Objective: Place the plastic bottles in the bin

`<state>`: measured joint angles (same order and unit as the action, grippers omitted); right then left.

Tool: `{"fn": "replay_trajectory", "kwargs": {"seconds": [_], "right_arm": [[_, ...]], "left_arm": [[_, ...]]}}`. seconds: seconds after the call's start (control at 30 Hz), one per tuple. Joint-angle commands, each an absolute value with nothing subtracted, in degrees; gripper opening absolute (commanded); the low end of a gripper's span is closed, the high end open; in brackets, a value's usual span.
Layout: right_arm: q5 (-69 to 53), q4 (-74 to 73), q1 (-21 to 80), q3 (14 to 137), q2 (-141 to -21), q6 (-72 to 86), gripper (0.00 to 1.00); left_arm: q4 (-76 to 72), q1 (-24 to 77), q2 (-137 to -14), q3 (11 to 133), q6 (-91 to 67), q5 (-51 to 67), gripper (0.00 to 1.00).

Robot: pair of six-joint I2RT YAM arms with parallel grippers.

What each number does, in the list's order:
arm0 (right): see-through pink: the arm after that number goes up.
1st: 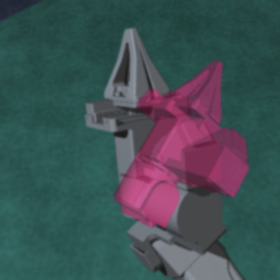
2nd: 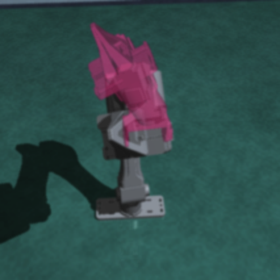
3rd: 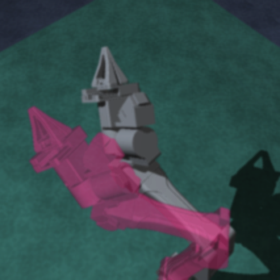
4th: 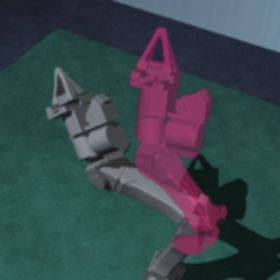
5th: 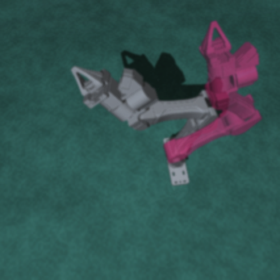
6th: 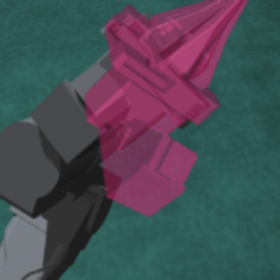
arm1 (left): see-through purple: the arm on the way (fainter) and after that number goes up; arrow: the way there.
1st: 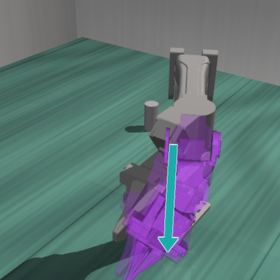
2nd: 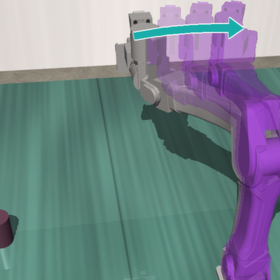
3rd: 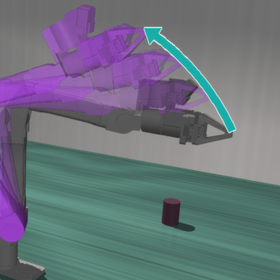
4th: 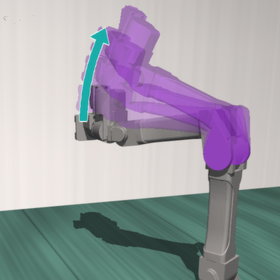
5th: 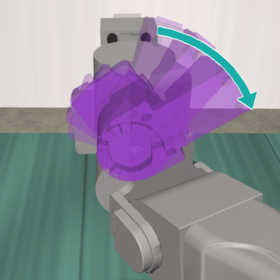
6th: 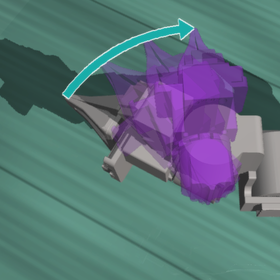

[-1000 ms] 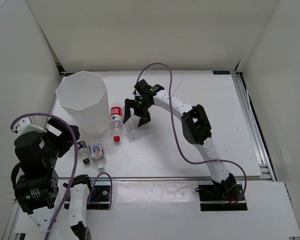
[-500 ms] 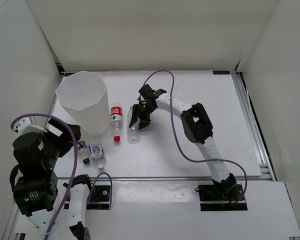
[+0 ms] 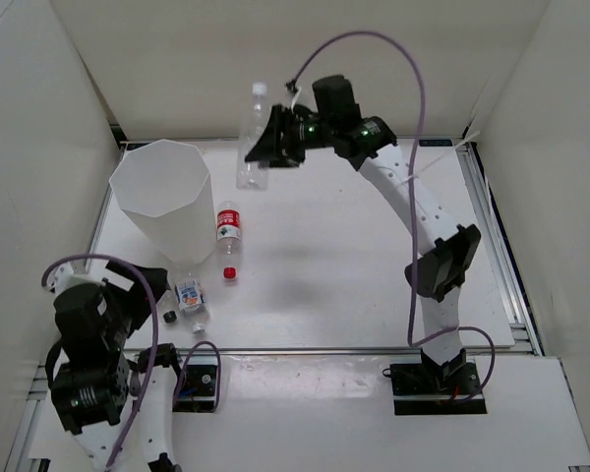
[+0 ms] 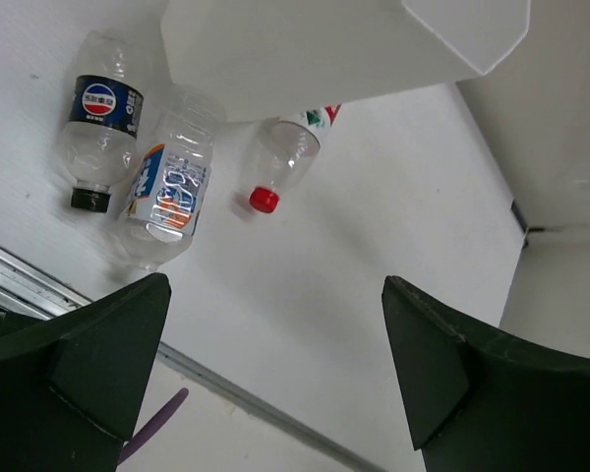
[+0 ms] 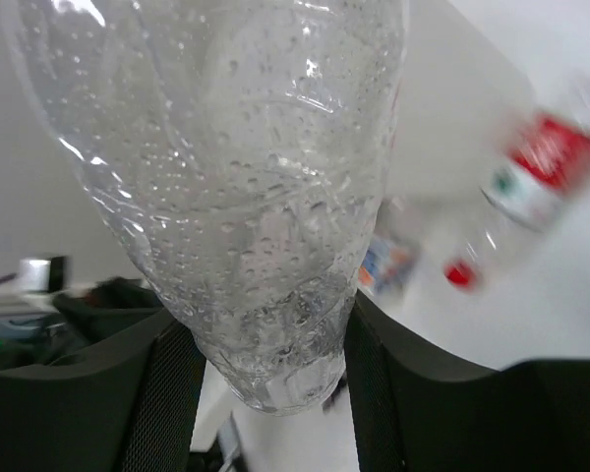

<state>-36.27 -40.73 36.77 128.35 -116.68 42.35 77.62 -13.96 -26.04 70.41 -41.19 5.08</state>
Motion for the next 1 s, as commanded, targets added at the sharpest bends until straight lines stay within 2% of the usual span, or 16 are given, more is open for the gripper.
{"fn": "replay_trajectory", "kwargs": {"seconds": [0.0,0.07,0.2,0.43,0.77,0.97], "right_arm": [[-38.6,-32.5,39.4,137.3,-113.6,44.3,0.16],[-36.8,-26.5,40.7,137.3,-113.6,44.3,0.16],[-28.8,-25.4,45.0,142.6,-115.7,38.2,0.16],[-14.2,-18.7,50.8,142.8,-117.9,29.3,0.16],[-11.2,-6.6,55.3,144.2,-123.0,25.9,0.16],[-11.7,-2.1,55.3,145.5,-127.3,27.0,0.21]], "left_arm": [[79.9,-13.2,-20.6,70.0,-48.9,-1.1,1.00],[79.2,-11.7,-17.0,69.4,-52.2,-3.3,1.00],[80.1,-7.7,-15.6,70.2,-55.2,-4.6,1.00],[81.8,0.0,-22.1,76.4,-52.8,-6.1,1.00],[81.8,0.5,-27.2,79.6,-46.9,-4.1,1.00],[81.8,0.5,-29.0,80.2,-44.0,-1.6,1.00]]}}
